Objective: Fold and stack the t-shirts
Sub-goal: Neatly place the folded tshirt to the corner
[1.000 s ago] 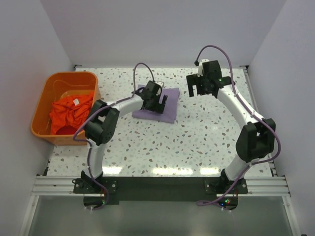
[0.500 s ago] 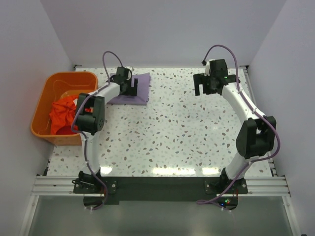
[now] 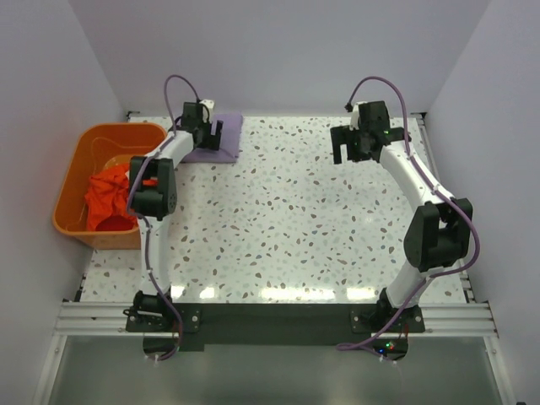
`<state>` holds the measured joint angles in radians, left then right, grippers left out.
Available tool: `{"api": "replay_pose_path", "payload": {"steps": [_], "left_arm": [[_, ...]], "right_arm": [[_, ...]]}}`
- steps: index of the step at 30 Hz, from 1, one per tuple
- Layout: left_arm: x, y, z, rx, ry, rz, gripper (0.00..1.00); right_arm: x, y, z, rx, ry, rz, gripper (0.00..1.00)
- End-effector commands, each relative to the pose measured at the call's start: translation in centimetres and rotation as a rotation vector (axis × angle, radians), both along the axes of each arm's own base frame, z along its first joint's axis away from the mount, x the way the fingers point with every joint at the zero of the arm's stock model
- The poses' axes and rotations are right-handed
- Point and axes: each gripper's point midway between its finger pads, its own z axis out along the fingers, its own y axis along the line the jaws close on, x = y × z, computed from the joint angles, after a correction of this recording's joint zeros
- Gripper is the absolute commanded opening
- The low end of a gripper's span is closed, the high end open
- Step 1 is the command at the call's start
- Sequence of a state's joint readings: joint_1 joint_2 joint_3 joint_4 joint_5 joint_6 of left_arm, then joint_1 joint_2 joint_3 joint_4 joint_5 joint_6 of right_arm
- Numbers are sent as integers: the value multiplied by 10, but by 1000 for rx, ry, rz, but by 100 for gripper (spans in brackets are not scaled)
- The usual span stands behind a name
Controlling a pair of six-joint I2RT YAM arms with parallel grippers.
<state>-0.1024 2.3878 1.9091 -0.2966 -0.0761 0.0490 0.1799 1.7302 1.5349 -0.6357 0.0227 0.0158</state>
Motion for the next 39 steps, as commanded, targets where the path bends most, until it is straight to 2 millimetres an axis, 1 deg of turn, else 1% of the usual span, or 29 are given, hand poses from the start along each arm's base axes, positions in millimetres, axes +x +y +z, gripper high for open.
{"api": "replay_pose_path", "payload": {"steps": [1,7,11,13,15,19,24,26,27,28,29,30,31,33,35,36,37,39], "left_arm": [[-13,40,-41,99,112,34,95],[-13,60,-43,120,110,76,95],[-11,78,-40,127,106,125,95],[-8,82,-39,131,102,143,94],[-6,83,-34,130,90,145,94],[-2,78,-24,94,68,146,93],[-1,76,-14,74,54,164,94],[3,71,-3,52,26,144,96],[7,69,7,43,2,137,97],[9,67,13,34,-13,128,98],[14,62,22,16,-42,107,98],[17,60,35,8,-73,99,99],[20,52,42,-7,-91,68,99],[25,46,64,-12,-147,47,99],[30,34,80,-22,-194,7,99],[29,30,82,-23,-205,-5,99],[30,20,96,-23,-236,-33,99],[32,5,109,-30,-273,-87,99]], "right_arm": [[5,1,14,19,-32,3,99],[5,2,13,19,-27,4,99],[3,2,12,23,-24,6,99],[4,2,11,23,-22,6,99],[4,2,11,21,-21,7,99],[5,3,10,21,-18,7,99],[6,3,10,22,-21,6,99],[5,3,11,22,-21,6,99],[4,2,11,23,-22,6,98],[3,6,10,38,-16,18,99],[3,6,10,39,-16,19,99],[2,7,11,42,-19,24,99],[2,7,11,44,-17,23,99],[1,8,11,46,-16,28,99],[-1,8,12,50,-14,30,99],[-1,8,12,51,-15,34,99],[-2,9,12,52,-12,34,99],[-3,8,13,52,-15,35,99]]}}
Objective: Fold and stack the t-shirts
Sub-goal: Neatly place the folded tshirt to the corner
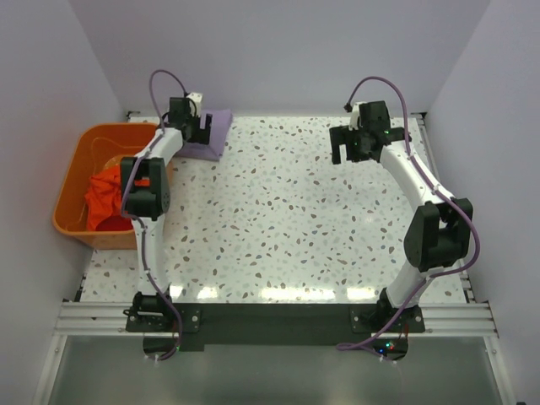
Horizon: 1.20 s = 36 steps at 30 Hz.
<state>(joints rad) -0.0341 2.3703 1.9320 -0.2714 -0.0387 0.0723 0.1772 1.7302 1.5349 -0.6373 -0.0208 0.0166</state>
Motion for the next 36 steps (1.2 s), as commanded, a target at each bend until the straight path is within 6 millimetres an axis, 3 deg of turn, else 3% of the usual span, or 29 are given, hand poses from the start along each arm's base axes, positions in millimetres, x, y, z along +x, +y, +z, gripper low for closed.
{"api": "replay_pose_path", "payload": {"steps": [1,5,6,8,9,12,18,24,28,36], "left_arm": [[17,-48,90,-18,-217,-164,99],[6,-98,85,-76,-188,-304,90],[3,-107,80,-87,-175,-330,77],[-4,-128,71,-118,-148,-371,63],[-4,-132,61,-130,-129,-374,50],[-7,-146,41,-188,-67,-373,34],[-5,-142,2,-209,12,-300,32],[0,-116,-23,-141,43,-151,33],[4,-102,-35,-124,67,-94,35],[17,-86,-32,-96,44,-42,38]], "right_arm": [[-3,2,12,16,-20,15,99],[-4,0,13,9,-22,14,99],[-4,1,13,10,-21,15,99],[-3,0,13,8,-23,13,99],[-4,1,14,9,-25,14,99],[-4,0,13,9,-23,12,99],[-5,0,11,8,-20,12,99],[-5,-1,11,10,-21,9,99],[-6,-1,10,8,-20,8,99],[-6,-2,12,6,-22,6,99]]}}
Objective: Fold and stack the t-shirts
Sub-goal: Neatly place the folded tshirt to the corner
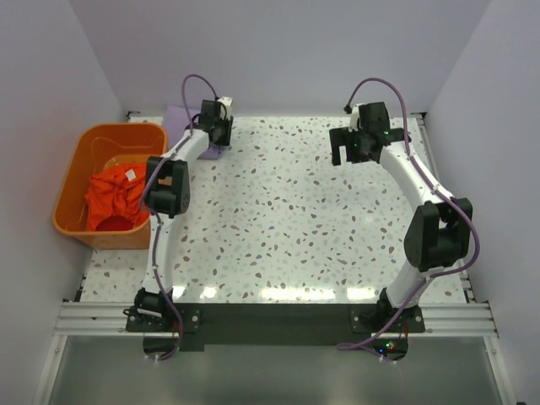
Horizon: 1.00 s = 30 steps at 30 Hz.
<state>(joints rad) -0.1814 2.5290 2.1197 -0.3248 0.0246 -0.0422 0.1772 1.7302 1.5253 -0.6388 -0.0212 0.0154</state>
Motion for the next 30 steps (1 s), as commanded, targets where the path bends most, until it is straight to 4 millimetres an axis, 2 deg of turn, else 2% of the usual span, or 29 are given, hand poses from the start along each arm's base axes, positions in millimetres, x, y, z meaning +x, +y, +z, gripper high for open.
{"api": "replay_pose_path", "payload": {"steps": [1,6,15,24,30], "left_arm": [[5,27,-3,30,14,82,39],[6,36,-3,48,14,98,41],[12,78,-6,72,9,187,46],[18,95,-6,88,-9,218,47],[23,117,-2,112,-28,252,47]], "right_arm": [[-4,-2,16,8,-33,4,99],[-4,-2,16,6,-33,6,99],[-6,-2,14,5,-24,7,99],[-6,-2,14,3,-23,5,99],[-6,-4,15,-8,-23,0,99]]}}
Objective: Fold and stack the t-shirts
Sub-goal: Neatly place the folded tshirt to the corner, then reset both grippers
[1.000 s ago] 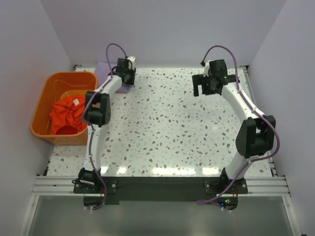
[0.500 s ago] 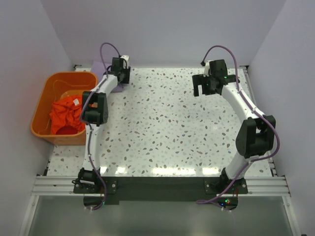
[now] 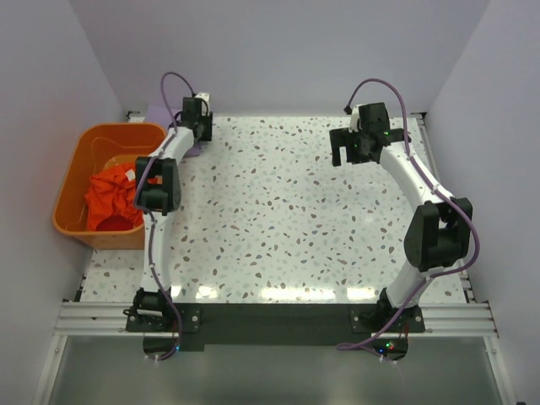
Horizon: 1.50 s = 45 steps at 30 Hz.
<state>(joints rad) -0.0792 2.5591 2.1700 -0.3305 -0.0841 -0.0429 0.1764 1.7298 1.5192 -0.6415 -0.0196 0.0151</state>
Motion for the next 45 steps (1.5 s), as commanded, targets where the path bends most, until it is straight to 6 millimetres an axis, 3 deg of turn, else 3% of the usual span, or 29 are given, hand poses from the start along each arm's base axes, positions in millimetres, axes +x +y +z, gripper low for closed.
{"api": "replay_pose_path", "payload": {"steps": [1,9,12,17,18,21,26,30,31,33,34,35,41,43,44,45], "left_arm": [[5,36,-4,43,-3,68,47],[8,41,7,48,-13,59,47],[9,30,20,25,-40,-13,49],[11,-15,63,-60,-143,-206,55],[11,-26,80,-42,-175,-248,55],[9,-42,103,-8,-228,-295,56],[11,-40,122,4,-259,-273,56],[9,-37,124,35,-253,-283,60],[6,-42,124,23,-245,-315,64],[-3,-54,131,23,-238,-377,89],[-5,-58,137,25,-241,-395,89],[-11,-62,149,24,-251,-414,100],[-61,-84,183,-45,-213,-529,100],[-84,-86,172,-80,-137,-532,100],[-94,-86,183,-85,-140,-528,100],[-104,-85,181,-100,-112,-516,100]], "right_arm": [[-4,-3,18,-4,-33,2,99],[-1,-3,20,-5,-34,1,99],[0,-3,19,-4,-31,1,99],[0,0,17,6,-23,12,99],[1,1,17,8,-21,14,99],[4,3,16,15,-19,21,99],[5,5,16,23,-19,27,99],[4,7,17,30,-19,33,98],[4,8,18,36,-21,36,99],[4,9,21,27,-32,69,99],[4,9,21,28,-32,75,99],[3,10,23,30,-37,82,99],[1,14,29,33,-80,141,99],[-3,15,30,27,-99,172,99],[-6,16,29,27,-101,184,99],[-12,15,28,24,-106,199,99]]}}
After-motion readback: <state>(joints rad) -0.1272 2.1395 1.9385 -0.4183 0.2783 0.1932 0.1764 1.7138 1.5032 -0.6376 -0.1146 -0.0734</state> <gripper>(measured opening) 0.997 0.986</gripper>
